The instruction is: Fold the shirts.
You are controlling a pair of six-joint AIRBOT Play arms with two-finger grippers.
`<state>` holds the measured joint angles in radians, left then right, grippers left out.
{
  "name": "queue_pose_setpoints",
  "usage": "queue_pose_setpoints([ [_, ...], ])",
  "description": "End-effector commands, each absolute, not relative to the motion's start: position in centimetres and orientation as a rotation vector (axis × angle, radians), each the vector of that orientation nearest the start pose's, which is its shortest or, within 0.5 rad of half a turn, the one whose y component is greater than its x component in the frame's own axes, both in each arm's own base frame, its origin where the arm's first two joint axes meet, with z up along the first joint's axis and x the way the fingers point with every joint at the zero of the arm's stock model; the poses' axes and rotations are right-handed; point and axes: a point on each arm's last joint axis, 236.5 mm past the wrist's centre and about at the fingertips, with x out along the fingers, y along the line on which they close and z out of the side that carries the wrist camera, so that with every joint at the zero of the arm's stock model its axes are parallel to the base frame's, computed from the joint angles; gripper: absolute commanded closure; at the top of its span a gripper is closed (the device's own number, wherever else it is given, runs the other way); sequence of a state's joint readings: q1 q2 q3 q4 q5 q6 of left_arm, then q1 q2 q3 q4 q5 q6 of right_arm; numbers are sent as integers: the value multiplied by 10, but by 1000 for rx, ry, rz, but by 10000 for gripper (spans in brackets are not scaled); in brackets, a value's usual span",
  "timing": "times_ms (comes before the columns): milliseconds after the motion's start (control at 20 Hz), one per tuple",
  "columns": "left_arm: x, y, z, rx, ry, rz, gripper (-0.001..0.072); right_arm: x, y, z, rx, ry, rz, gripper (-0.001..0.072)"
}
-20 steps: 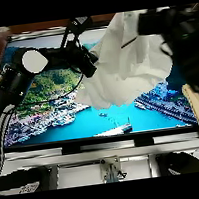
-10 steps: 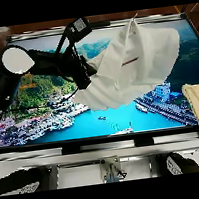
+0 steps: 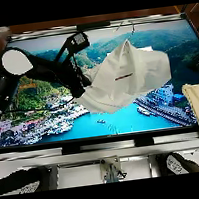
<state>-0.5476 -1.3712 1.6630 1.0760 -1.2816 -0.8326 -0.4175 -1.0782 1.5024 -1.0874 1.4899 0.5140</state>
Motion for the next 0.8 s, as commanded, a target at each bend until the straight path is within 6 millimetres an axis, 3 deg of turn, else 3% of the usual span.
queue_pose_setpoints([
  [0,325,-326,159,540,722,-1209,665,380,-17,217,-761,645,611,246],
  [100,326,-329,158,553,703,-1214,665,384,1,216,-801,615,661,58],
  [450,318,-328,175,559,657,-1219,665,392,46,170,-735,684,870,46],
  [600,316,-327,185,558,627,-1212,665,380,54,148,-674,761,974,47],
  [750,316,-327,187,557,622,-1210,665,383,57,139,-643,772,1001,48],
])
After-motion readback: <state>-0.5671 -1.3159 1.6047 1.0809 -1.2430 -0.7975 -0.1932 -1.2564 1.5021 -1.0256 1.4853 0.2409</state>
